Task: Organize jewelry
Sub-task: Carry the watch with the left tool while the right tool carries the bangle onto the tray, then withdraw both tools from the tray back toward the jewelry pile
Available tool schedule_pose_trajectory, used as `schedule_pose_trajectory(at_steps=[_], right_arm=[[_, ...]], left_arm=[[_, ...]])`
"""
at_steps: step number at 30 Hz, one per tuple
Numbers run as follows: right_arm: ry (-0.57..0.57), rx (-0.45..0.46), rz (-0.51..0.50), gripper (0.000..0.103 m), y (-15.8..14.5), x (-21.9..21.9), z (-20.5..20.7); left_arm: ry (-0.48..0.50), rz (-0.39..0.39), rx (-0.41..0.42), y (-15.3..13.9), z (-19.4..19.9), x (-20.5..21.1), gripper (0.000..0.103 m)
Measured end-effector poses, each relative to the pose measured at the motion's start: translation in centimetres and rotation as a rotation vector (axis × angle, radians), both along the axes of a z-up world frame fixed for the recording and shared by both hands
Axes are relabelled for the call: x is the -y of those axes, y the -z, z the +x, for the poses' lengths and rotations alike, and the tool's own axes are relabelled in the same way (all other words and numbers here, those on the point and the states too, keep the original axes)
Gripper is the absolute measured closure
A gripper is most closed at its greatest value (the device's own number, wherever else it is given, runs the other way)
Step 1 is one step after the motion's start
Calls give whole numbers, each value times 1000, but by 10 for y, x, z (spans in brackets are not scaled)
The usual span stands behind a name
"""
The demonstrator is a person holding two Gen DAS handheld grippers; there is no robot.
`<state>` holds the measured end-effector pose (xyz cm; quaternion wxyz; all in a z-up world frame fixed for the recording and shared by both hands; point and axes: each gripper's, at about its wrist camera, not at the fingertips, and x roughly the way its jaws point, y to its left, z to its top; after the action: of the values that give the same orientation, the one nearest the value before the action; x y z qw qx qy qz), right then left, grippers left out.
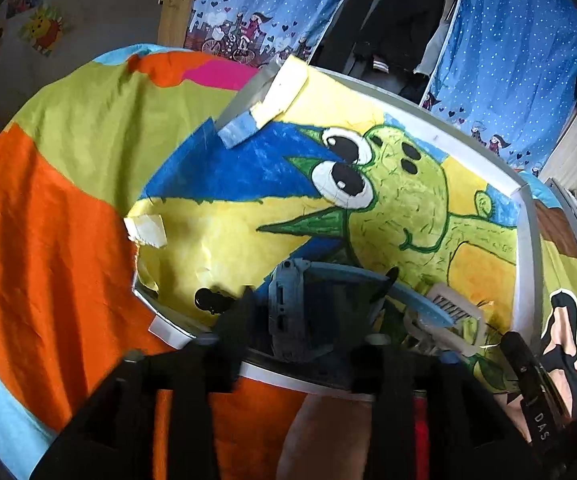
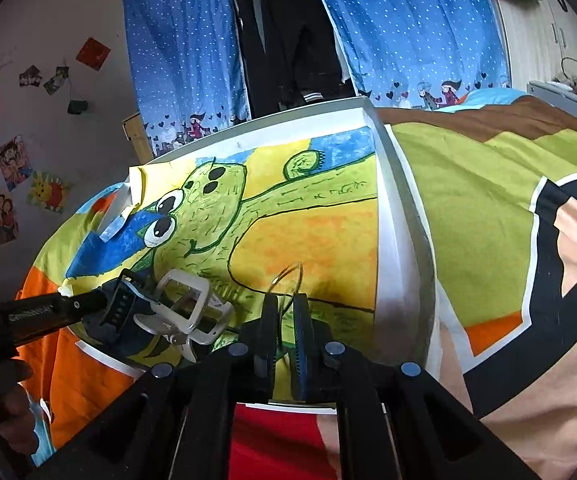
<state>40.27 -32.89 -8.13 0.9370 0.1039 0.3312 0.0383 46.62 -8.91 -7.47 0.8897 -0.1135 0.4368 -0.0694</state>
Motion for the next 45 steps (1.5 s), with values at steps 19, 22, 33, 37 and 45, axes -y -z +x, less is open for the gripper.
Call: schedule_pose_trajectory(at_steps=[19,22,33,37,45], right_arm=[[11,162,-73,13,-58,-3,-48],[-2,202,-80,8,-68,-5,-64],[2,353,-110,0,-106,-14,-133],[-2,380,-119,0,-109,-21,-162],[2,423,-90,0,-114,-27,-222]], left_arm=[[-38,-32,174,-74,-66,-17,3],[-39,-34,213,-87,-83,-19,2],[-44,-23,308,-120,-154,-36,2],[-43,-4,350,-128,-183,-42,2],[-16,45,393,-127,-244,-59,2]])
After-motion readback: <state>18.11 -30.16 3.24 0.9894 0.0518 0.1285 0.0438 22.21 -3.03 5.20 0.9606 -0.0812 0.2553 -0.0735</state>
